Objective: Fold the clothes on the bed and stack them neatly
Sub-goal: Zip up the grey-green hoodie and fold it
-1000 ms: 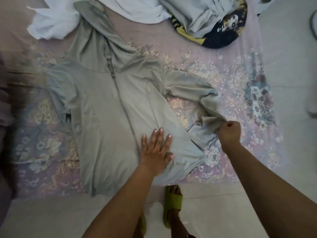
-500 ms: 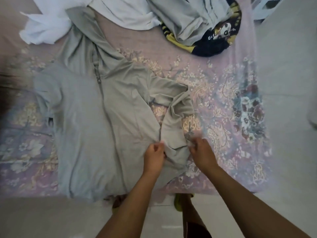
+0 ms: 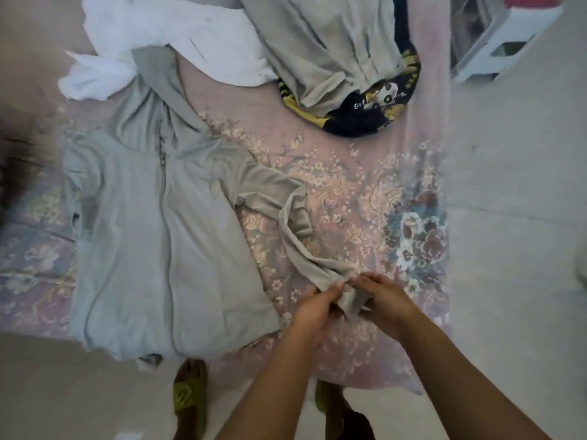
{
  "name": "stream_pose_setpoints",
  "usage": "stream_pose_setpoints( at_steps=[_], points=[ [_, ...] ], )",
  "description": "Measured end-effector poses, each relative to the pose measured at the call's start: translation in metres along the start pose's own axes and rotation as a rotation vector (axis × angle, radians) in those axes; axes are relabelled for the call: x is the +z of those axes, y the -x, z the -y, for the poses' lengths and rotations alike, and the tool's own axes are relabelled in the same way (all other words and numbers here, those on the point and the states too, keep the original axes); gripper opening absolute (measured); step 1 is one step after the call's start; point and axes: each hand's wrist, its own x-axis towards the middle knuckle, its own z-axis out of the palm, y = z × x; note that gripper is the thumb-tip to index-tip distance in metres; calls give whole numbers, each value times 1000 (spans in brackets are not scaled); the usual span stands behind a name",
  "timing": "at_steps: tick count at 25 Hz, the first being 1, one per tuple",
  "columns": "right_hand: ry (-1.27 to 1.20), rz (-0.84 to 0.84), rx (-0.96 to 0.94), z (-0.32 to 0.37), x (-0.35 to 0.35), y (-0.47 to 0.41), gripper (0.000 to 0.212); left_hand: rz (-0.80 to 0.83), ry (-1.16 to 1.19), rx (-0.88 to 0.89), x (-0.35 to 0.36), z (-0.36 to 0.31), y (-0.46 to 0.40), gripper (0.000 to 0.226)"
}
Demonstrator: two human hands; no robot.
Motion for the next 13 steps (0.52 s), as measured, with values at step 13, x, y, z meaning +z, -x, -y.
stream_pose_setpoints(
  at_steps=[13],
  points=[
    [511, -276, -480, 183, -158, 94, 14, 127, 295, -30, 220, 8, 82, 33]
  ],
)
